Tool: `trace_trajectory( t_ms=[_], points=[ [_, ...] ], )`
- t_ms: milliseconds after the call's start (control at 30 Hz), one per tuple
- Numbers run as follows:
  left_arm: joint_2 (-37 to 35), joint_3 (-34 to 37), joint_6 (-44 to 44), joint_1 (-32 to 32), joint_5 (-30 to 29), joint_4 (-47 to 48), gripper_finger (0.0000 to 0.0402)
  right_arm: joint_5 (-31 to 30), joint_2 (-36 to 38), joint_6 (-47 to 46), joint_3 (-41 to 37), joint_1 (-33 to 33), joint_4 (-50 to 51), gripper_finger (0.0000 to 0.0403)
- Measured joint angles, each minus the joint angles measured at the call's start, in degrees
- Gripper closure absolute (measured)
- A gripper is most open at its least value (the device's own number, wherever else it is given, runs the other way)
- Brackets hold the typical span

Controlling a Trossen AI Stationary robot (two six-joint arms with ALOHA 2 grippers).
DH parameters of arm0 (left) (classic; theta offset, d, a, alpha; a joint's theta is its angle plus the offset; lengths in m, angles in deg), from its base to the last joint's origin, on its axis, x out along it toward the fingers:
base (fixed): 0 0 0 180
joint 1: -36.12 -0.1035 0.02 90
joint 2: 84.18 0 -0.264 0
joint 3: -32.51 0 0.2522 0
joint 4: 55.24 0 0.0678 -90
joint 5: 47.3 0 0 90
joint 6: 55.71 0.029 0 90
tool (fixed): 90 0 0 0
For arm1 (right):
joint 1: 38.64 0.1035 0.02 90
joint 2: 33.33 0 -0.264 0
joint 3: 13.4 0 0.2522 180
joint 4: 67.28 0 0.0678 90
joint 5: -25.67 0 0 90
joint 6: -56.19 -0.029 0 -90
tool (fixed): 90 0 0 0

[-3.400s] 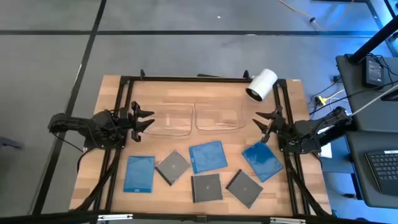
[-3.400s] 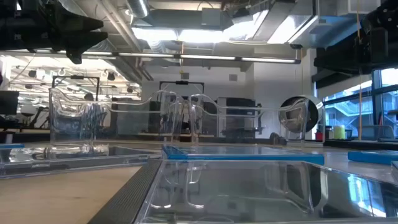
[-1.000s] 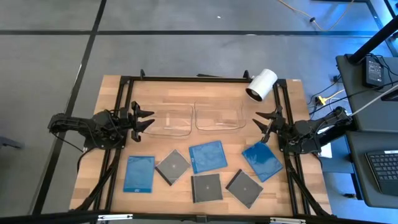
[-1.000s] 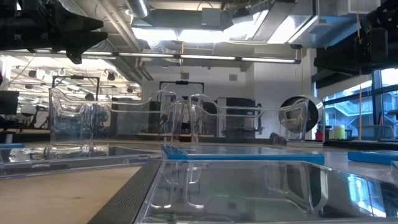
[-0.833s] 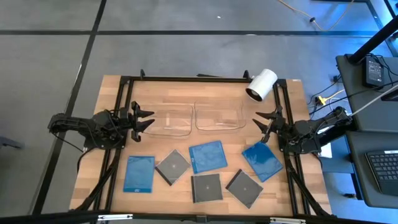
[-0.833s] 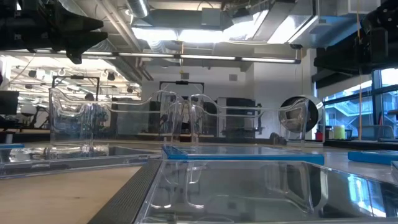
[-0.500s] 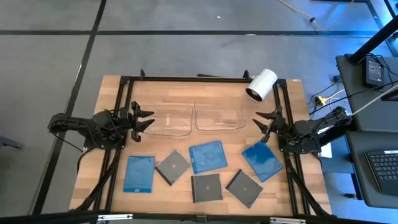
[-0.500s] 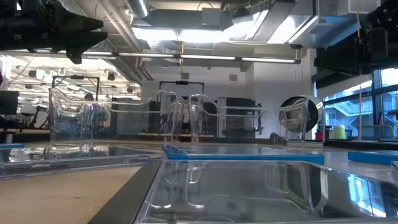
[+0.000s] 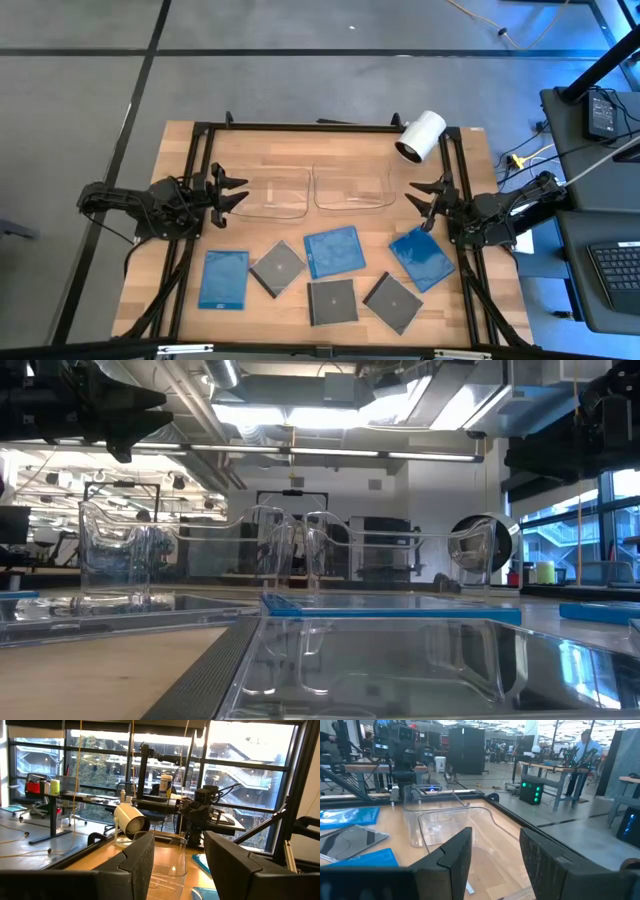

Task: Pick & place jewel cases by type
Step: Put the middle blue CD case into the left transparent bin

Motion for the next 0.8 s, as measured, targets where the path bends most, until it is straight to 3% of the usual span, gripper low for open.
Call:
trace_trajectory(
  t_ms=[367, 567, 800],
  points=[
    [0.0, 0.0, 0.0, 0.0, 0.0, -0.4, 0.0233, 0.1, 0.0, -2.0, 0.0, 0.0, 0.0, 0.0233],
    [0.0, 0.0, -5.5, 0.0, 0.0, -0.7, 0.0233, 0.2, 0.0, -6.1, 0.0, 0.0, -0.1, 0.0233],
    [0.0, 0.0, -6.0, 0.0, -1.5, -0.9, 0.0233, 0.1, 0.0, -3.5, 0.0, 0.0, -0.1, 0.0233]
  ],
)
